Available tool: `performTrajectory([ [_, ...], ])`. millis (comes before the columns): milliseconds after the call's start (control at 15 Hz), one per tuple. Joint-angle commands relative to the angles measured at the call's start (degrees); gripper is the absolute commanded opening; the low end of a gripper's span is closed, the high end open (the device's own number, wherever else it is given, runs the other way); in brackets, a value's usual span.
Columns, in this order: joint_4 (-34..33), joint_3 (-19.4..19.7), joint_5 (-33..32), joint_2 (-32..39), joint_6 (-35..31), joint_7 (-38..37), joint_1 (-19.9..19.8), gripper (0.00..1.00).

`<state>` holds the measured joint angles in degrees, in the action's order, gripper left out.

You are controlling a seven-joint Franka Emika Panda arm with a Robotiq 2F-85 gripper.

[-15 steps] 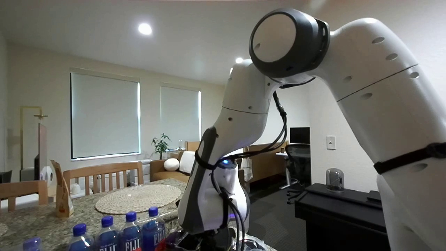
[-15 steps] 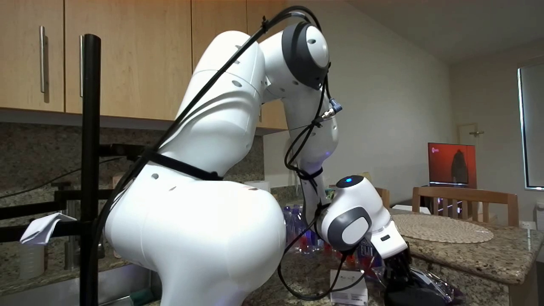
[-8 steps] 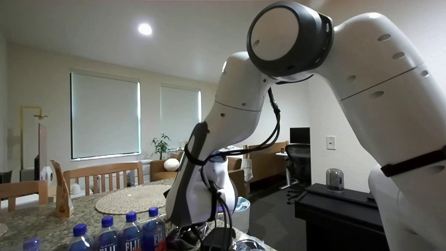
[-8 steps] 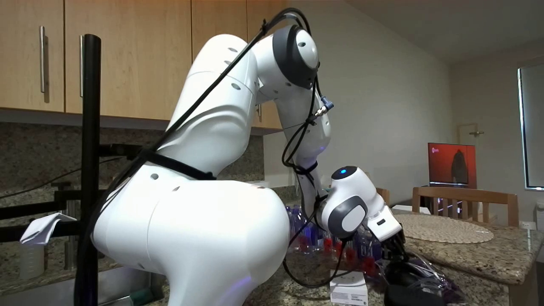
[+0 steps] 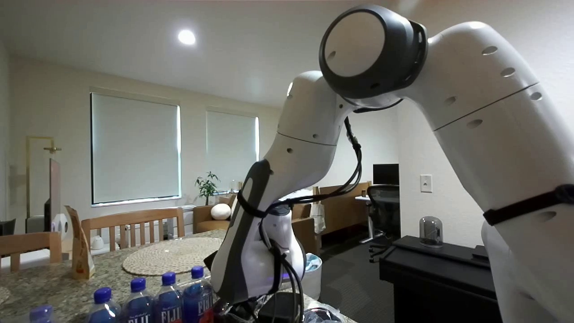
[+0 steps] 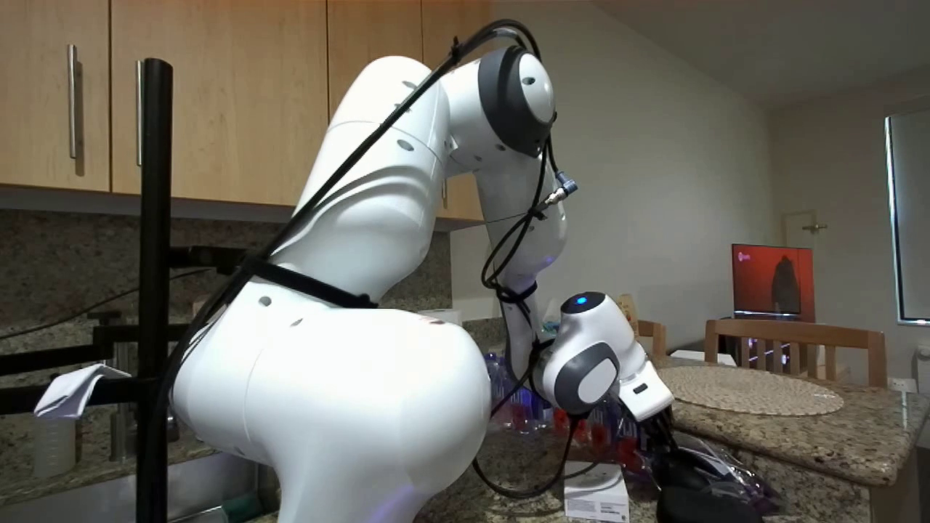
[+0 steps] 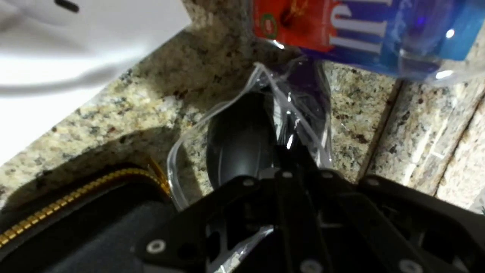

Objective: Remove the black object from the purse and put it on the counter

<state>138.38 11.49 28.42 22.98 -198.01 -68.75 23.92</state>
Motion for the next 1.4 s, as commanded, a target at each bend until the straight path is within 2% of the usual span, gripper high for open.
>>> performTrajectory([
  [0, 0.98, -6.83, 0.76, -0.51, 0.00, 1.36, -6.74, 0.08],
  [267, 1.45, -11.70, 0.42, -0.19, 0.18, 0.63, -12.03, 0.08],
  [667, 1.40, -12.61, 0.81, 0.93, 0.38, 0.86, -14.60, 0.06],
  [733, 1.33, -12.71, 0.81, 1.02, 0.43, 0.84, -14.79, 0.15],
  [800, 1.28, -12.83, 0.77, 1.07, 0.52, 0.88, -14.97, 0.33],
  [1333, 0.45, -13.04, 0.74, 2.07, 0.85, 0.95, -15.49, 0.82],
])
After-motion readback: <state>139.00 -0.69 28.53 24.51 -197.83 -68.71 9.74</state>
